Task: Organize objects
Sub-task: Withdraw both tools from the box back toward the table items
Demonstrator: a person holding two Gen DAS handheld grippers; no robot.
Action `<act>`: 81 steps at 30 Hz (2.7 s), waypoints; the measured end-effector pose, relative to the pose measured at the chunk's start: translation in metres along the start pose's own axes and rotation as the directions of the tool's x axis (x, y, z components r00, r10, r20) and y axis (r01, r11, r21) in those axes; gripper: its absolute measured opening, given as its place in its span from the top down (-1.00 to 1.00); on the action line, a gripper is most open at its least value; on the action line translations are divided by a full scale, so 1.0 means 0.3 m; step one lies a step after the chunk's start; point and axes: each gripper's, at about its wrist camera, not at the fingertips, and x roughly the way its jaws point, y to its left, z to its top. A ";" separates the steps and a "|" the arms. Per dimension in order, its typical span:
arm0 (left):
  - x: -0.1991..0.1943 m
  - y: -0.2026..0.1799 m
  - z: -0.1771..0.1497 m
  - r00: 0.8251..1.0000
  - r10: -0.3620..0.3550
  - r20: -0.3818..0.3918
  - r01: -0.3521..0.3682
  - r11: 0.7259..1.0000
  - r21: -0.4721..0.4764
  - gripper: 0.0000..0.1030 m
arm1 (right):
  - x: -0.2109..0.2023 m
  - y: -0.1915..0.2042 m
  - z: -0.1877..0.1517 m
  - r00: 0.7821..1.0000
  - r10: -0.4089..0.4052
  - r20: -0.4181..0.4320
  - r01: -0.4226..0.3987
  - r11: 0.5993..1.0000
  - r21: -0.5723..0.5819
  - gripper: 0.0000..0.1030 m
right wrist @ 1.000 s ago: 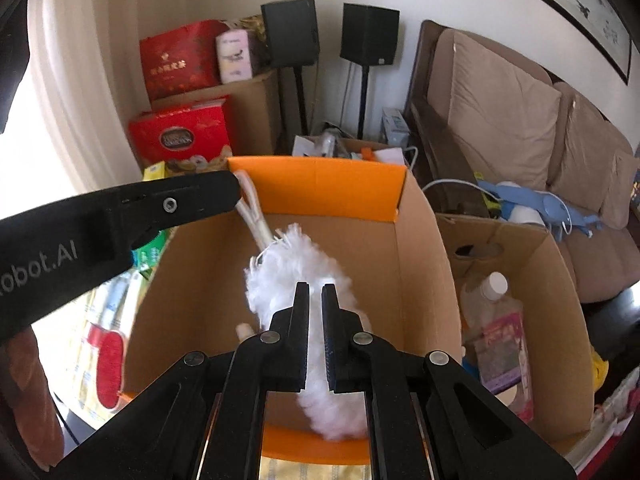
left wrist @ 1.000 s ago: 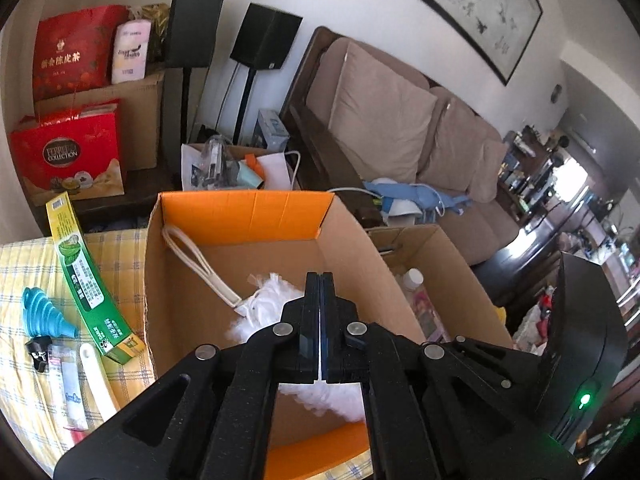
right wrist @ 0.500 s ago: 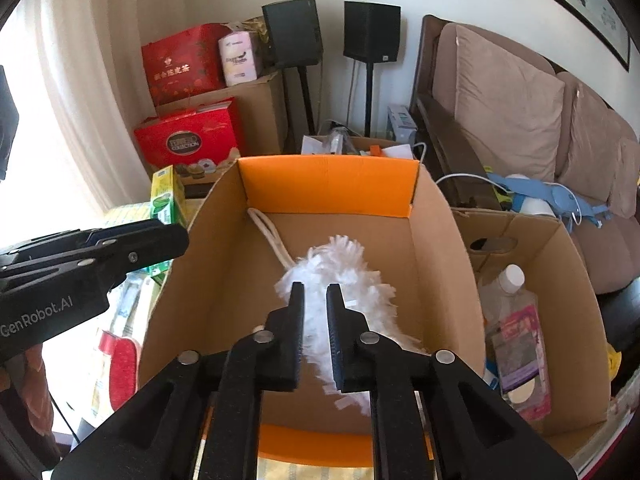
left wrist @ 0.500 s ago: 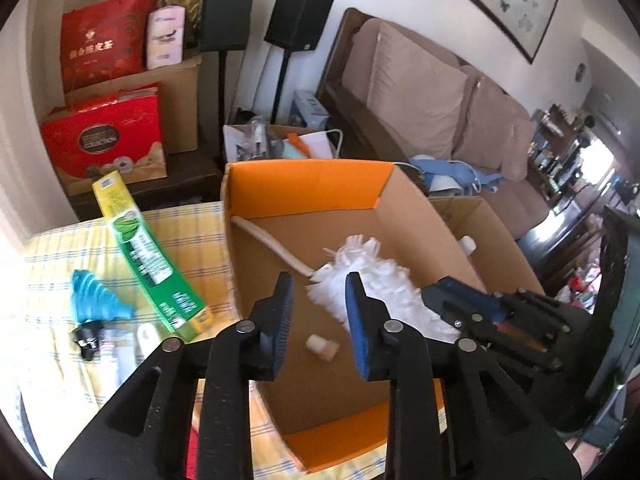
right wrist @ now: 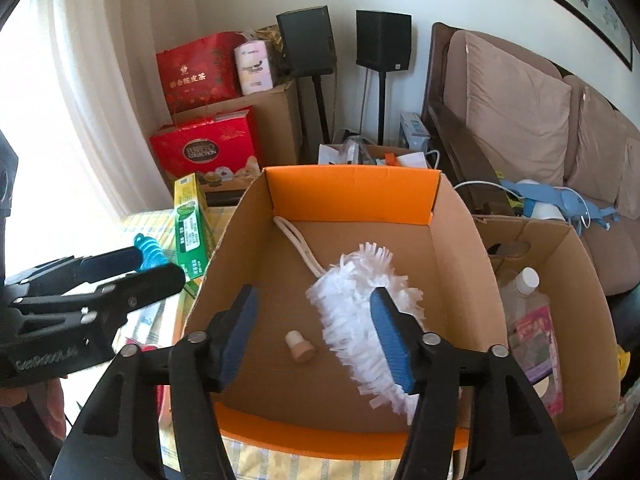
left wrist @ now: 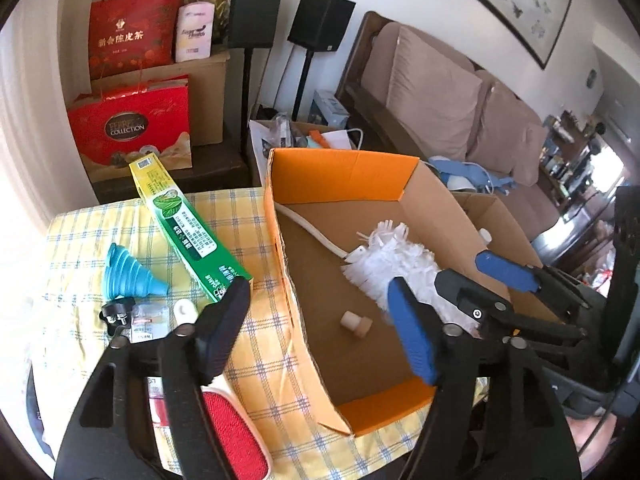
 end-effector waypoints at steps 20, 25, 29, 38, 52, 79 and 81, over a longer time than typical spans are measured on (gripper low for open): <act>-0.133 0.157 -0.048 0.994 0.083 0.065 -0.082 0.996 -0.017 -1.00 | -0.025 0.102 0.012 0.999 0.016 0.038 -0.016 1.000 -0.008 -0.95; -0.172 0.217 -0.062 0.991 0.110 0.074 -0.108 0.994 -0.027 -1.00 | -0.035 0.164 0.016 0.998 0.035 0.043 -0.034 0.999 -0.033 -0.99; -0.210 0.265 -0.068 0.986 0.140 0.090 -0.137 0.990 -0.036 -1.00 | -0.033 0.214 0.021 0.998 0.053 0.040 -0.051 0.997 -0.053 -0.99; -0.267 0.391 -0.101 0.973 0.210 0.099 -0.204 0.976 -0.073 -1.00 | -0.002 0.309 0.034 0.995 0.097 0.022 -0.096 0.993 -0.071 -0.99; -0.247 0.527 -0.209 0.973 0.217 0.072 -0.208 0.971 -0.116 -1.00 | 0.069 0.463 0.017 0.989 0.149 -0.012 -0.149 0.981 -0.122 -0.99; -0.115 0.751 -0.306 0.968 0.248 -0.024 -0.249 0.954 -0.167 -0.41 | 0.295 0.653 -0.022 0.952 0.260 -0.164 -0.284 0.948 -0.147 -0.14; -0.093 0.767 -0.309 0.969 0.243 -0.033 -0.245 0.954 -0.171 -0.41 | 0.320 0.670 -0.018 0.948 0.266 -0.178 -0.293 0.944 -0.150 -0.11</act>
